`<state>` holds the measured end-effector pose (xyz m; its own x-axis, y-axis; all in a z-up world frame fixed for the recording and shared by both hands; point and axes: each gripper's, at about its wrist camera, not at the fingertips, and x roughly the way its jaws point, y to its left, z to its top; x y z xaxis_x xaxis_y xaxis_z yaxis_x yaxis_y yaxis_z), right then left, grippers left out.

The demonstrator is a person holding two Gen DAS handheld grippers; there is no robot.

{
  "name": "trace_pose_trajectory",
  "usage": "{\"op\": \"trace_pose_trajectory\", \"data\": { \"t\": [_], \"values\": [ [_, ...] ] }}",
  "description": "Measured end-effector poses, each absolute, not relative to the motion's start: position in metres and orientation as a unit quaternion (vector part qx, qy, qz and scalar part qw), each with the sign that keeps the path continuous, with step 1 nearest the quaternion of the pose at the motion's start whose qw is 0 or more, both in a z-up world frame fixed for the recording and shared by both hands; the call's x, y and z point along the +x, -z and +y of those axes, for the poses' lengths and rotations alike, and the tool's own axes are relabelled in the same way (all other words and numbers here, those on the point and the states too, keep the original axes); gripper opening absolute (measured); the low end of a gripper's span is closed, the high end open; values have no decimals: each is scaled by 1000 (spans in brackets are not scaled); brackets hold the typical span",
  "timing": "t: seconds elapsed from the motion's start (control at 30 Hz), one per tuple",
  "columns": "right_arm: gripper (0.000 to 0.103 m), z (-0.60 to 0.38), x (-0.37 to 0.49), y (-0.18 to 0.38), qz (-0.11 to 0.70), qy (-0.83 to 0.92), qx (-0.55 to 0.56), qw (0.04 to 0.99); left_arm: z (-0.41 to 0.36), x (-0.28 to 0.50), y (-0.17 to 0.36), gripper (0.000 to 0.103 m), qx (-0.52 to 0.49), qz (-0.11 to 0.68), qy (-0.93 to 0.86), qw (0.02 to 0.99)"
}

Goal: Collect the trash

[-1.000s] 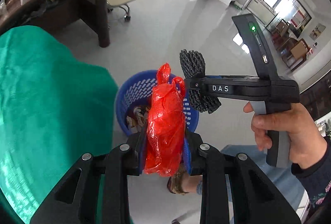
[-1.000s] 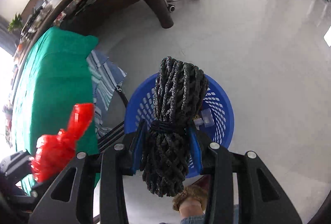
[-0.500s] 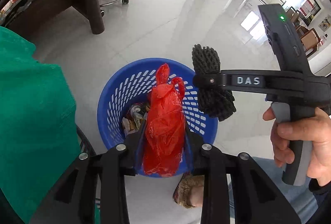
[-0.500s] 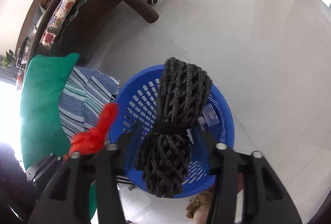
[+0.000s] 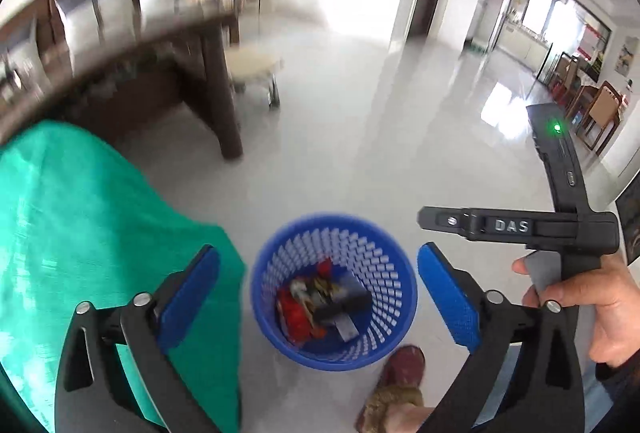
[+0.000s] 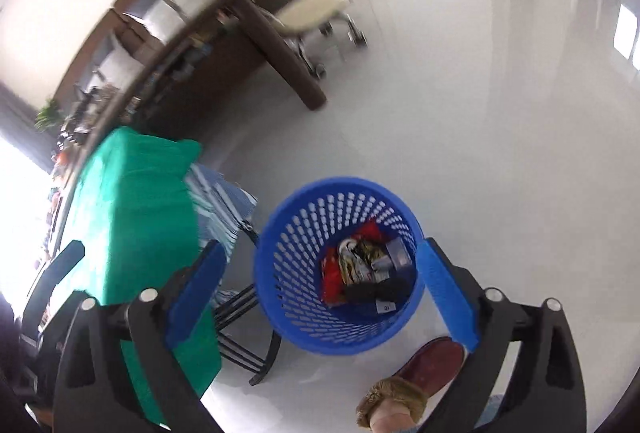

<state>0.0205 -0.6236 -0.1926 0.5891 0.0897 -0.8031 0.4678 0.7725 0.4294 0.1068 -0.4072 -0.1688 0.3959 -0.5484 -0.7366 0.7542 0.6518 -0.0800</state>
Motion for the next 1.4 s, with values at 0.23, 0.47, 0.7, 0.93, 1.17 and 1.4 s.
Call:
{"op": "trace_pose_trajectory", "data": {
  "t": [0.23, 0.47, 0.7, 0.93, 1.17, 1.4],
  "values": [
    [98, -568, -65, 112, 335, 161, 245, 895, -368, 53, 130, 98, 156, 357, 366, 845],
    [98, -570, -75, 110, 349, 167, 241, 890, -348, 30, 105, 98, 132, 325, 345, 870],
    [98, -552, -70, 115, 377, 190, 196, 885, -349, 20, 104, 98, 172, 333, 295, 879],
    [98, -532, -75, 129, 427, 184, 188, 865, -347, 33, 119, 98, 165, 393, 310, 850],
    [98, -520, -74, 136, 461, 182, 179, 850, -349, 38, 131, 98, 169, 419, 307, 838],
    [98, -514, -69, 138, 475, 174, 181, 844, -349, 40, 134, 98, 172, 430, 303, 833]
  ]
}}
